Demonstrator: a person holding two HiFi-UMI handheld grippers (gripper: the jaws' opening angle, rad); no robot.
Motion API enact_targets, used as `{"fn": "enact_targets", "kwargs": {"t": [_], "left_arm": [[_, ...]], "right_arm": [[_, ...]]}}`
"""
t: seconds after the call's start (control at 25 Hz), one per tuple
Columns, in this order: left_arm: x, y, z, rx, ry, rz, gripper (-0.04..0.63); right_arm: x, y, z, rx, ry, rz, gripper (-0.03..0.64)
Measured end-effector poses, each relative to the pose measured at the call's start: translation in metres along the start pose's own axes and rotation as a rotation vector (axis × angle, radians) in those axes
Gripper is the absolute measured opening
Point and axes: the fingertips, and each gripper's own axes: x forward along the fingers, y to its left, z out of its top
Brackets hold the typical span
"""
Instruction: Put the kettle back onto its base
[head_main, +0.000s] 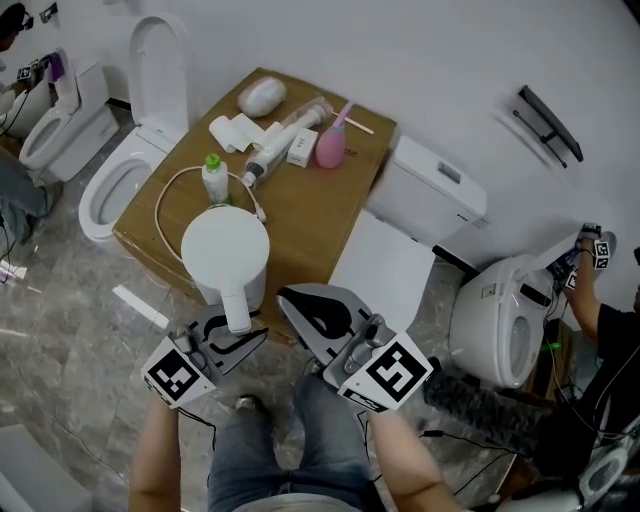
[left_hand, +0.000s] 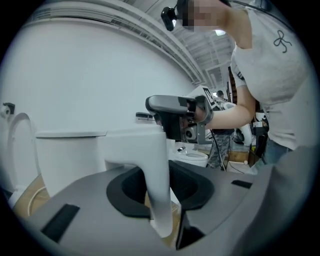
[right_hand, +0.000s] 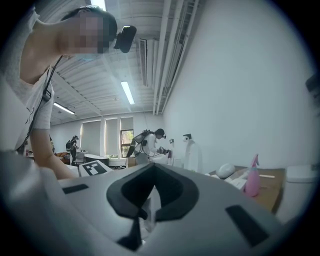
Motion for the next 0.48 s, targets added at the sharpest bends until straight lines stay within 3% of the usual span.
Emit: {"fn": "enact_targets", "kwargs": {"t": [0.24,0.48], "left_arm": [[-0.013,0.004,-0.004,0.007,0.069,0.001,0.113],[-0.033,0.010,-0.001,-0.042,0.054,0.009,0.146]], "right_arm": [[0.003,0.006,0.013,0.002,-0.008,-0.004,0.008],[0.005,0.012,0.019,0.009,-0.008,-0.021,0.008]]}}
